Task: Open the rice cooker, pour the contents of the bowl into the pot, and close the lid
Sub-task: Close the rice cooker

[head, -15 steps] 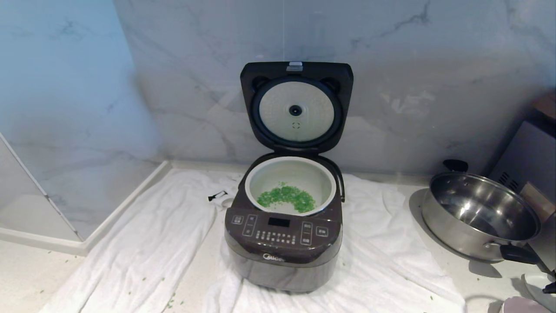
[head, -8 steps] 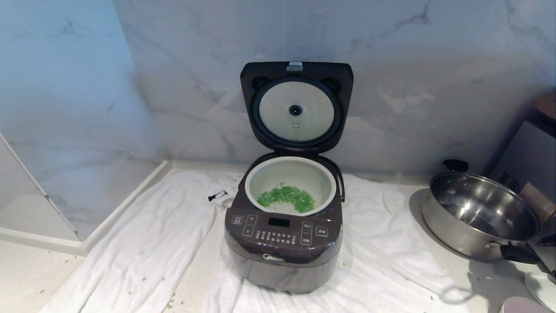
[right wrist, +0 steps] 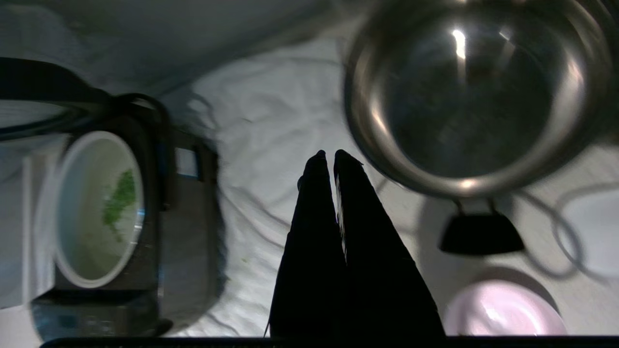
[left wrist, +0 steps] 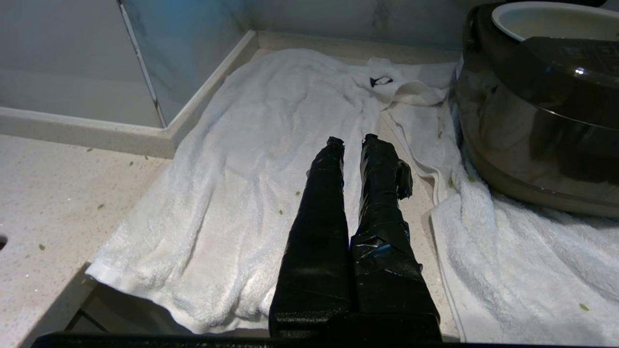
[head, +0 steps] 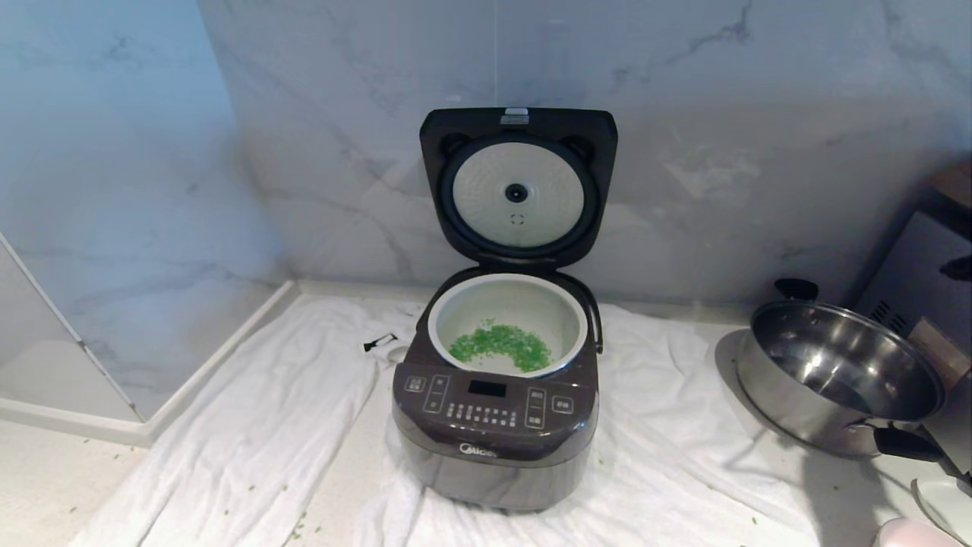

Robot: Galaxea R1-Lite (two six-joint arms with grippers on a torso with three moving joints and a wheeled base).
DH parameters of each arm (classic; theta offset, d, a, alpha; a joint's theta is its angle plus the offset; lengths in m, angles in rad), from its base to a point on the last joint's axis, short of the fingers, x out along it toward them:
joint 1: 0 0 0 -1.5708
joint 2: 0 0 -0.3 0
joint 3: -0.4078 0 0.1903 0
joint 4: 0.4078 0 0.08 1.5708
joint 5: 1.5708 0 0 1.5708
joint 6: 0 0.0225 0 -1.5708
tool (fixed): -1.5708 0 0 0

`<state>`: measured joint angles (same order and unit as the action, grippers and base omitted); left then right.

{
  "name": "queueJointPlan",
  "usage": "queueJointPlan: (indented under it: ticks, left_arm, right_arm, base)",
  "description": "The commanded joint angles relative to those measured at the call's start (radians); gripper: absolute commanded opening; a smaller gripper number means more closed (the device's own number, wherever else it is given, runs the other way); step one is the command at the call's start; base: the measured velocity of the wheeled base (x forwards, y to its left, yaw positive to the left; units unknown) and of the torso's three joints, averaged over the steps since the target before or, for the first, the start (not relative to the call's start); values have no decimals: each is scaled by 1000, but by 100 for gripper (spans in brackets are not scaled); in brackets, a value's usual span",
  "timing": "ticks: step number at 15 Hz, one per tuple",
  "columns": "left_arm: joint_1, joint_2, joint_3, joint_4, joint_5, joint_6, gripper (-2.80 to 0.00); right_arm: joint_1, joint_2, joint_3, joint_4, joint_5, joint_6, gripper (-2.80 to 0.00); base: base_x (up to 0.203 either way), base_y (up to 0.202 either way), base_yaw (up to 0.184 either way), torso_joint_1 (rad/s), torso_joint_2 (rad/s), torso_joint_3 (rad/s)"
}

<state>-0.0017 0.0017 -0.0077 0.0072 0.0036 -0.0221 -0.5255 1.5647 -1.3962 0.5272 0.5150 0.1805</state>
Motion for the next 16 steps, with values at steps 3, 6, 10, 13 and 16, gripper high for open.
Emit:
queueJointPlan:
  ticks: [3,6,10,13,16]
  left_arm:
    - [0,1,0,0,1,-1,-280]
    - [0,1,0,0,1,-1,-280]
    - [0,1,0,0,1,-1,-280]
    - [0,1,0,0,1,-1,-280]
    - [0,1,0,0,1,-1,-280]
  right_arm:
    - [180,158,-245,2,31,36,-280]
    - [238,286,-396,-6,89,35,-280]
    - [275,399,-495,-163,224,36,-280]
    - [339,455,-565,-219,256,39,-280]
    - [403,474,-563,-364,316,60,-280]
  base:
    - [0,0,0,0,0,0]
    - [0,0,0,0,0,0]
    - [0,0,0,0,0,0]
    - [0,0,0,0,0,0]
    - [0,0,0,0,0,0]
